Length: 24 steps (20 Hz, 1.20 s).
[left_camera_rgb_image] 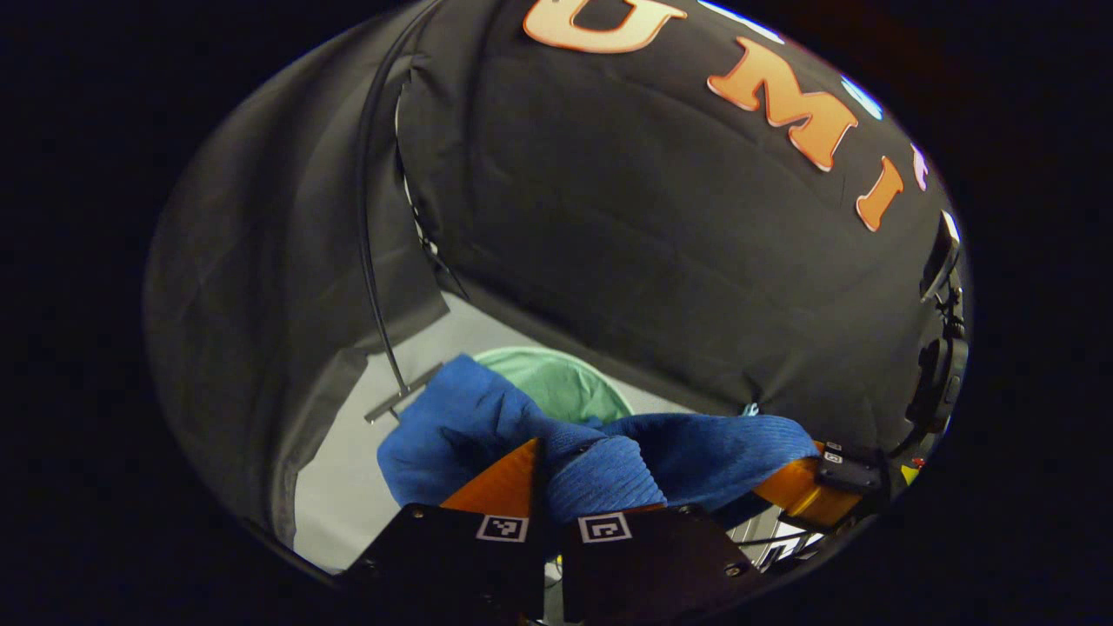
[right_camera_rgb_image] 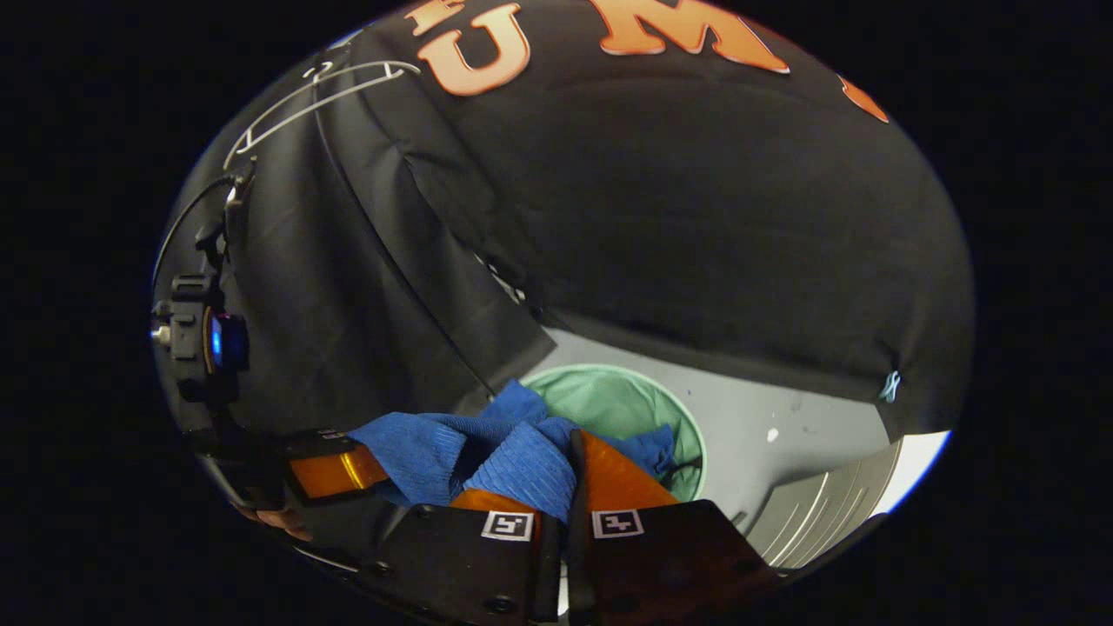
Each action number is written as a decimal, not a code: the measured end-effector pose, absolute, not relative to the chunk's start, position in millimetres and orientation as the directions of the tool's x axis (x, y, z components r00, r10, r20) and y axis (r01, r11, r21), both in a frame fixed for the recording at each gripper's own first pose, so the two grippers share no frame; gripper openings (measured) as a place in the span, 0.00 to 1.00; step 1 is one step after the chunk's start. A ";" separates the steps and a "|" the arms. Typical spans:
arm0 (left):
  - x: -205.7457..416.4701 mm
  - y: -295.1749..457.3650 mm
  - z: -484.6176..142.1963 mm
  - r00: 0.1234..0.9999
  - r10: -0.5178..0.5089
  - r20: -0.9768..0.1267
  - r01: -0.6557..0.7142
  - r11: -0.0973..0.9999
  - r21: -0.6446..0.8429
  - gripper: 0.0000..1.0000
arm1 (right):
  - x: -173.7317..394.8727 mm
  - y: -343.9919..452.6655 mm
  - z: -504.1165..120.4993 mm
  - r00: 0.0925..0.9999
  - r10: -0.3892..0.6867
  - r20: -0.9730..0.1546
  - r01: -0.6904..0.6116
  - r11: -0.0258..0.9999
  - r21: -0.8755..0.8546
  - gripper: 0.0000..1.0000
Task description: Grasp the clothes on the hanger with both hands and then place them into the laundry hamper below.
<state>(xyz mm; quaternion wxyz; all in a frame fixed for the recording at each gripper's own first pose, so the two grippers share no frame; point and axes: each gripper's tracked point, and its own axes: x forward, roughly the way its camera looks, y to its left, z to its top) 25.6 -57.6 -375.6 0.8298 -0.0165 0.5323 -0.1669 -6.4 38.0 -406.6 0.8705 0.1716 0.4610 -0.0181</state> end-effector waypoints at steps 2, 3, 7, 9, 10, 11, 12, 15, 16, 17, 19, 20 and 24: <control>22.8 -56.1 -386.7 0.349 -0.269 -0.898 0.279 0.944 -0.175 0.08 | -7.2 47.9 -419.9 0.523 0.146 -0.840 0.202 0.936 0.289 0.07; 20.2 -56.3 -392.2 0.335 -0.261 -0.905 0.278 0.945 -0.169 0.08 | -10.7 50.7 -424.8 0.500 0.145 -0.854 0.207 0.937 0.281 0.11; 8.4 -49.7 -420.6 0.277 -0.222 -0.935 0.226 0.961 -0.161 0.15 | -16.6 55.6 -439.0 0.445 0.134 -0.885 0.199 0.949 0.244 0.17; 0.2 -41.9 -428.8 0.246 -0.215 -0.945 0.199 0.965 -0.168 0.20 | -23.6 60.3 -444.8 0.444 0.140 -0.885 0.187 0.951 0.244 0.31; -4.4 -33.6 -427.8 0.227 -0.216 -0.950 0.187 0.967 -0.175 0.23 | -26.2 61.5 -443.1 0.441 0.147 -0.885 0.186 0.950 0.251 0.45; -8.1 -26.8 -429.1 0.221 -0.211 -0.952 0.173 0.969 -0.175 0.31 | -29.4 63.5 -441.5 0.431 0.157 -0.889 0.186 0.948 0.258 0.59; -7.6 -23.5 -428.6 0.221 -0.205 -0.953 0.163 0.972 -0.172 0.44 | -33.5 65.5 -448.2 0.423 0.153 -0.893 0.191 0.948 0.253 0.72; -4.8 -6.8 -431.8 0.235 -0.147 -0.961 0.139 0.983 -0.116 0.83 | -38.9 67.2 -447.0 0.412 0.144 -0.900 0.193 0.951 0.241 0.99; -4.6 -5.1 -429.2 0.243 -0.135 -0.961 0.135 0.985 -0.105 0.96 | -41.2 70.4 -446.0 0.409 0.151 -0.900 0.193 0.950 0.247 0.99; -4.1 -6.8 -431.3 0.243 -0.136 -0.960 0.131 0.986 -0.106 0.95 | -42.2 70.7 -444.9 0.408 0.153 -0.900 0.192 0.949 0.249 0.99; -2.6 -6.9 -428.4 0.252 -0.147 -0.957 0.139 0.984 -0.115 0.95 | -44.4 71.7 -443.5 0.412 0.147 -0.899 0.185 0.953 0.241 0.99; -2.8 -5.8 -427.0 0.256 -0.155 -0.954 0.153 0.981 -0.119 0.95 | -44.6 71.5 -441.3 0.414 0.144 -0.899 0.183 0.954 0.237 0.99; 9.8 -1.4 -412.3 0.328 -0.169 -0.929 0.193 0.975 -0.109 0.95 | -42.5 73.5 -433.1 0.441 0.121 -0.889 0.182 0.958 0.220 0.99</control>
